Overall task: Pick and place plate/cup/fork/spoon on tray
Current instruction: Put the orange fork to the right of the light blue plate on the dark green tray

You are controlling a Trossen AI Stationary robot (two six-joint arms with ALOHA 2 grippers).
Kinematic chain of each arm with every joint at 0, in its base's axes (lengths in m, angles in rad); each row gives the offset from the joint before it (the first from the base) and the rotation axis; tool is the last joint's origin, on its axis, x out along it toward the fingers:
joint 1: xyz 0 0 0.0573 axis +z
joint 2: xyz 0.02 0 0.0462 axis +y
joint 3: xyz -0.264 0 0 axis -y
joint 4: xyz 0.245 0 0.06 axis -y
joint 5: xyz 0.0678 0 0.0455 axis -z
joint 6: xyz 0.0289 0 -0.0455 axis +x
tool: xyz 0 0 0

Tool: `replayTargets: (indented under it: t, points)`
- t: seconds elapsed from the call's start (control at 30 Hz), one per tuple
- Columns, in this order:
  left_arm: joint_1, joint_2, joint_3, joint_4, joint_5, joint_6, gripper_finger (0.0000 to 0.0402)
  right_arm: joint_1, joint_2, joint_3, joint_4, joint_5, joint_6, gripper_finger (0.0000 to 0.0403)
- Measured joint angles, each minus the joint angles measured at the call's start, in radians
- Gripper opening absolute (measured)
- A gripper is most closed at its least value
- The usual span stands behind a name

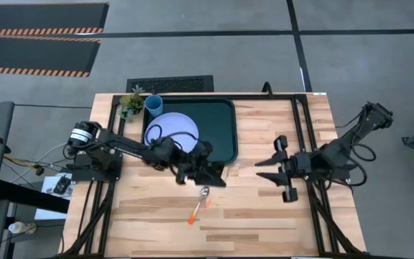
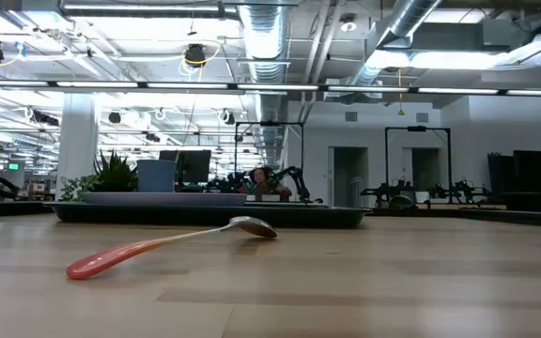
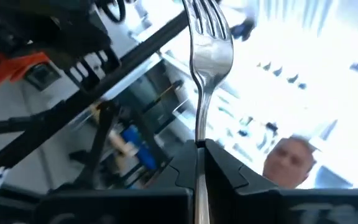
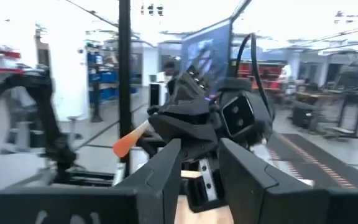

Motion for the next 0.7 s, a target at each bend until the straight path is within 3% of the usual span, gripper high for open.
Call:
replayTargets:
  t: [0.13, 0.33, 0.53, 0.7]
  points:
    - [0.016, 0.001, -0.032, 0.071, 0.016, -0.058, 0.0000, -0.077, 0.020, 0.000, 0.006, -0.017, 0.003, 0.0183]
    - [0.020, 0.001, -0.032, 0.085, 0.058, -0.068, 0.0000, -0.262, 0.087, 0.000, 0.197, -0.286, 0.033, 0.0264]
    - [0.022, 0.001, -0.032, 0.086, 0.072, -0.072, 0.0000, -0.382, 0.169, 0.000, 0.382, -0.536, 0.086, 0.0275]
    - [0.022, 0.001, -0.032, 0.086, 0.073, -0.075, 0.0000, -0.396, 0.192, 0.000, 0.436, -0.613, 0.089, 0.0275]
